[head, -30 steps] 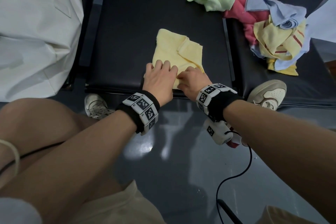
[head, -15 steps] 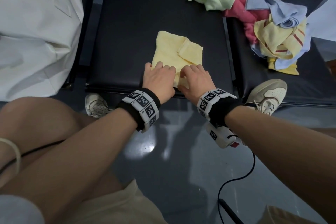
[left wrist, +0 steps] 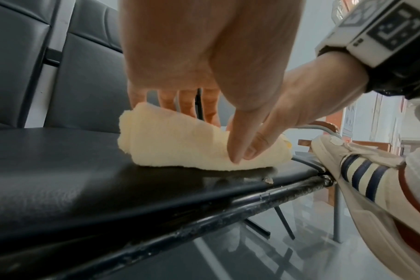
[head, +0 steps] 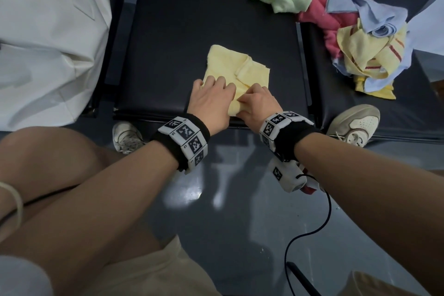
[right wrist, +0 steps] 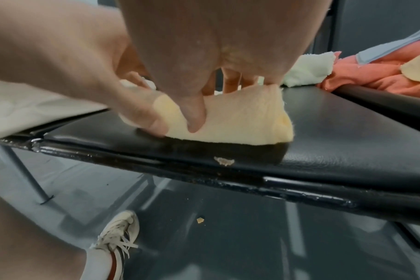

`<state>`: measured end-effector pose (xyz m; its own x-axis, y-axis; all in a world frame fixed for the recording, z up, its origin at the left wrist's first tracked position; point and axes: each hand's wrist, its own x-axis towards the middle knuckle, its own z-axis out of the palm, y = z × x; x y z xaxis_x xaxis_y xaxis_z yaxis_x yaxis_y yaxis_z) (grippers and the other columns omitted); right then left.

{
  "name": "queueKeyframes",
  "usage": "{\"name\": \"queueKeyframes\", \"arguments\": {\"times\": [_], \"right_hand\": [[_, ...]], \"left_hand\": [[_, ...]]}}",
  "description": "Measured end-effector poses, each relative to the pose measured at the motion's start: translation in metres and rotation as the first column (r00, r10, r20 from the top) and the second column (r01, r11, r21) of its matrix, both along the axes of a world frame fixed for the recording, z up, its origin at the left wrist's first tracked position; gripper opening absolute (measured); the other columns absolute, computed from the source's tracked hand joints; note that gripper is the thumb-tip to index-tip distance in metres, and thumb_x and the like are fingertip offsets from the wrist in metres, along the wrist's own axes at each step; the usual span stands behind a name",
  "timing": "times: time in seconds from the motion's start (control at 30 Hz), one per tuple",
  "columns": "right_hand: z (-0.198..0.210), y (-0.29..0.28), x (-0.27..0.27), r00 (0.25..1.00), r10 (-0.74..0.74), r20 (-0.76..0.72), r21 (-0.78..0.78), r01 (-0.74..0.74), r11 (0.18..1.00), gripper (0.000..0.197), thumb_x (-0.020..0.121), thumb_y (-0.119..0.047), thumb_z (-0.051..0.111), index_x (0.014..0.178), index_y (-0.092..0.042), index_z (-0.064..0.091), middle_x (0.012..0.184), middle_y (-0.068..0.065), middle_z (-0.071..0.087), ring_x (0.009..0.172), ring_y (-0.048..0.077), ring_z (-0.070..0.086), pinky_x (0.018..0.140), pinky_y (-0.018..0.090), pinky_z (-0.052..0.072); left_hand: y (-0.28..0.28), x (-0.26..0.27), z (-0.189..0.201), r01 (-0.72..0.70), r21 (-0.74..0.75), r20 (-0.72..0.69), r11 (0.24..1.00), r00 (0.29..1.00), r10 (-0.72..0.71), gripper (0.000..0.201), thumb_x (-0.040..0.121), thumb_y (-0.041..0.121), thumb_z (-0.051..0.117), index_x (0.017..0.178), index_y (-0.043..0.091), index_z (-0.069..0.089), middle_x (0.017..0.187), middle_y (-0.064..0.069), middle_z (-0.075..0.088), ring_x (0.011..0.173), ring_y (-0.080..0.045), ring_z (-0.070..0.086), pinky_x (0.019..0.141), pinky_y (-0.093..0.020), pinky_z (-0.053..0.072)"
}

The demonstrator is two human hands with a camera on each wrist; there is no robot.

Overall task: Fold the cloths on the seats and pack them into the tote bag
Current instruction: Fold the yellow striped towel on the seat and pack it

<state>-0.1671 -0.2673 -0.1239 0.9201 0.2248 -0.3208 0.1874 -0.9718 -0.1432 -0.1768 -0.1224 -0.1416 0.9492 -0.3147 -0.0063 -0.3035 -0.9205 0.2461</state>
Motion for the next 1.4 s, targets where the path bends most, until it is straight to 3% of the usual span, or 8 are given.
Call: {"name": "queueKeyframes", "arguments": {"times": [0.37, 0.57, 0.7, 0.8, 0.9, 1.0, 1.2, 1.4], "right_hand": [[-0.002, 0.0, -0.015, 0.996, -0.006, 0.091, -0.017, 0.008, 1.0, 0.05, 0.085, -0.027, 0.069, 0.126, -0.014, 0.044, 0.123, 0.006, 0.051, 0.116, 0.027, 0.046, 0.094, 0.039, 0.037], [0.001, -0.001, -0.016, 0.995, 0.034, 0.094, -0.053, -0.029, 0.998, 0.041, 0.088, -0.027, 0.065, 0.126, -0.017, 0.053, 0.124, 0.006, 0.049, 0.118, 0.027, 0.042, 0.097, 0.038, 0.035], [0.004, 0.0, -0.01, 1.0, 0.003, 0.031, -0.036, -0.002, 0.999, 0.04, 0.093, -0.028, 0.058, 0.131, -0.018, 0.054, 0.127, 0.006, 0.049, 0.121, 0.026, 0.04, 0.1, 0.039, 0.034], [0.006, 0.0, -0.005, 0.999, -0.035, -0.014, 0.004, 0.035, 0.999, 0.042, 0.094, -0.03, 0.058, 0.134, -0.017, 0.054, 0.127, 0.008, 0.051, 0.122, 0.027, 0.042, 0.101, 0.041, 0.037], [0.006, 0.0, -0.002, 0.998, -0.049, -0.04, 0.018, 0.05, 0.999, 0.042, 0.094, -0.031, 0.058, 0.134, -0.016, 0.055, 0.126, 0.007, 0.051, 0.122, 0.027, 0.042, 0.101, 0.042, 0.038], [0.006, -0.002, -0.001, 0.997, -0.059, -0.039, 0.04, 0.06, 0.997, 0.039, 0.093, -0.031, 0.06, 0.129, -0.016, 0.058, 0.125, 0.007, 0.048, 0.121, 0.026, 0.042, 0.103, 0.043, 0.038], [0.004, -0.003, -0.008, 0.997, -0.076, 0.006, 0.057, 0.075, 0.995, 0.046, 0.092, -0.035, 0.063, 0.132, -0.016, 0.052, 0.126, 0.009, 0.051, 0.122, 0.027, 0.042, 0.103, 0.043, 0.039], [0.008, -0.009, -0.01, 0.998, -0.06, 0.012, 0.112, 0.058, 0.992, 0.048, 0.084, -0.033, 0.072, 0.121, -0.014, 0.049, 0.119, 0.006, 0.057, 0.112, 0.026, 0.048, 0.096, 0.042, 0.042]], "left_hand": [[0.0, 0.0, 0.002, -0.008, -0.001, -0.026, 1.0, 1.0, 0.008, 0.024, 0.091, 0.026, 0.057, 0.114, 0.022, 0.062, 0.105, 0.003, 0.066, 0.109, -0.021, 0.053, 0.093, -0.041, 0.032], [-0.001, -0.001, 0.002, -0.021, 0.013, -0.111, 1.0, 0.994, 0.022, 0.011, 0.095, 0.03, 0.044, 0.092, 0.021, 0.051, 0.095, -0.001, 0.065, 0.089, -0.021, 0.047, 0.089, -0.043, 0.032], [-0.001, 0.0, -0.001, -0.044, -0.014, -0.106, 0.999, 0.993, 0.042, 0.027, 0.096, 0.034, 0.043, 0.108, 0.016, 0.06, 0.106, -0.002, 0.061, 0.101, -0.023, 0.052, 0.091, -0.044, 0.034], [0.0, -0.001, 0.001, -0.068, -0.059, -0.049, 0.996, 0.997, 0.065, 0.035, 0.092, 0.037, 0.051, 0.12, 0.017, 0.056, 0.118, -0.004, 0.054, 0.112, -0.026, 0.049, 0.092, -0.044, 0.037], [0.003, -0.001, 0.007, -0.097, -0.054, -0.031, 0.994, 0.995, 0.095, 0.042, 0.085, 0.04, 0.064, 0.12, 0.019, 0.053, 0.12, -0.003, 0.05, 0.114, -0.026, 0.047, 0.094, -0.044, 0.037], [0.006, -0.002, 0.01, -0.085, 0.005, -0.089, 0.996, 0.992, 0.085, 0.043, 0.08, 0.029, 0.07, 0.119, 0.021, 0.054, 0.12, -0.001, 0.051, 0.115, -0.025, 0.046, 0.095, -0.043, 0.036], [0.009, -0.001, 0.012, -0.106, -0.022, -0.11, 0.994, 0.989, 0.103, 0.035, 0.085, 0.011, 0.058, 0.118, 0.023, 0.057, 0.107, 0.001, 0.065, 0.112, -0.022, 0.052, 0.1, -0.045, 0.03], [0.009, 0.001, 0.012, -0.103, 0.001, -0.194, 0.995, 0.976, 0.102, 0.033, 0.088, 0.019, 0.048, 0.12, 0.018, 0.054, 0.106, -0.001, 0.065, 0.111, -0.025, 0.053, 0.097, -0.049, 0.031]]}}
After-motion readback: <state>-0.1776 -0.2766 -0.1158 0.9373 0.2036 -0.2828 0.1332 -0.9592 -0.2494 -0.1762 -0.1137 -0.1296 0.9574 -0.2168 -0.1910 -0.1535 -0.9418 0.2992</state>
